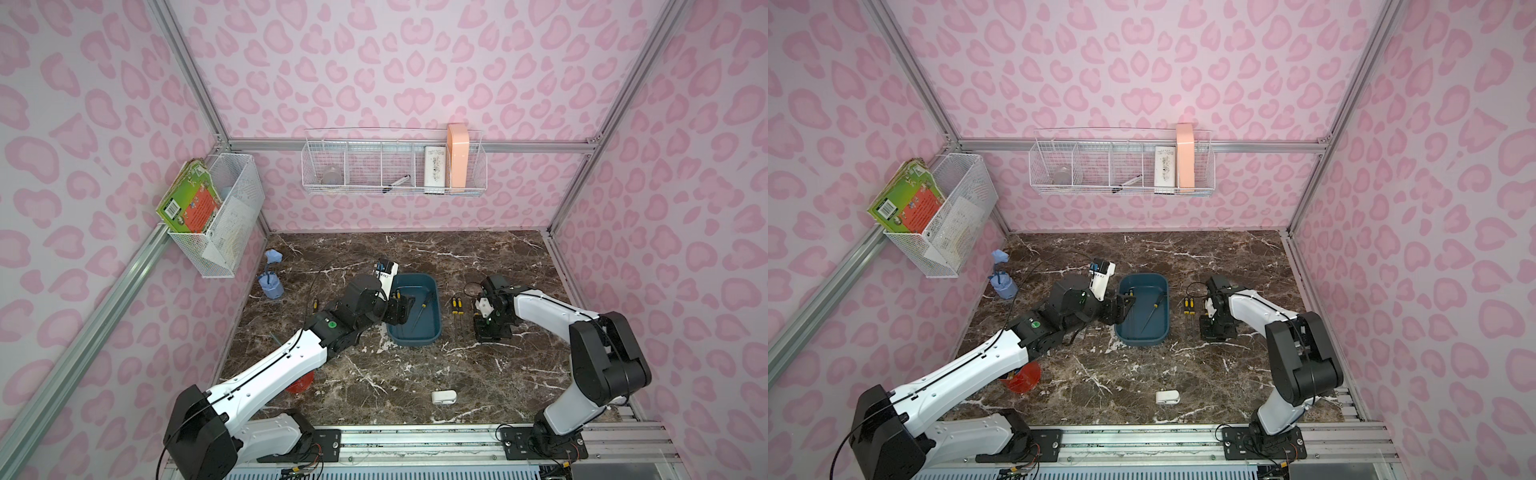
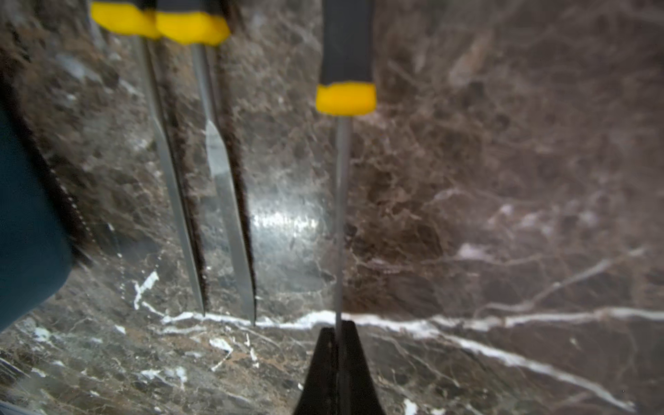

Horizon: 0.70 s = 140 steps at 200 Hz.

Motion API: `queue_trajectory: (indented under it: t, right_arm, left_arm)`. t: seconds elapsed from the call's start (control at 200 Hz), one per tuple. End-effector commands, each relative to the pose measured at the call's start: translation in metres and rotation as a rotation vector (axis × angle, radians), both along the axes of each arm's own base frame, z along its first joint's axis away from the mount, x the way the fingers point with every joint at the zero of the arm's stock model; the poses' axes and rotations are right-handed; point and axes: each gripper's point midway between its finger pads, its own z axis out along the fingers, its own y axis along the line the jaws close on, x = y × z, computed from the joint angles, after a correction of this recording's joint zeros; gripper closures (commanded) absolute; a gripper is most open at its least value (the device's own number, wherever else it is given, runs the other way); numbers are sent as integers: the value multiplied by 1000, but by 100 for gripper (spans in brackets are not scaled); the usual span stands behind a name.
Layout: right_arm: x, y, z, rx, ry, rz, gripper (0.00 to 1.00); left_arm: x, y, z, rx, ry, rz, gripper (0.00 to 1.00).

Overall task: Take the file tool out of the storage box
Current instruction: Place the file tool at the center of the board.

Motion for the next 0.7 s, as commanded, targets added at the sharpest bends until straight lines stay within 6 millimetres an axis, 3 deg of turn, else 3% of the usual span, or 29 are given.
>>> queue_trajectory:
  t: [0.0,0.475,0.695]
  right_arm:
    - [0,-4,-5,-30,40,13,100]
    - [5,-8,-11,-43,62,3,100]
    - [6,-8,-12,-46,58,2,91]
  left_arm:
    - [-2,-5,-7,6,27,-45,23]
    - [5,-19,-28,34,106,-73,24]
    - [6,-21,-30,37,120,-77,24]
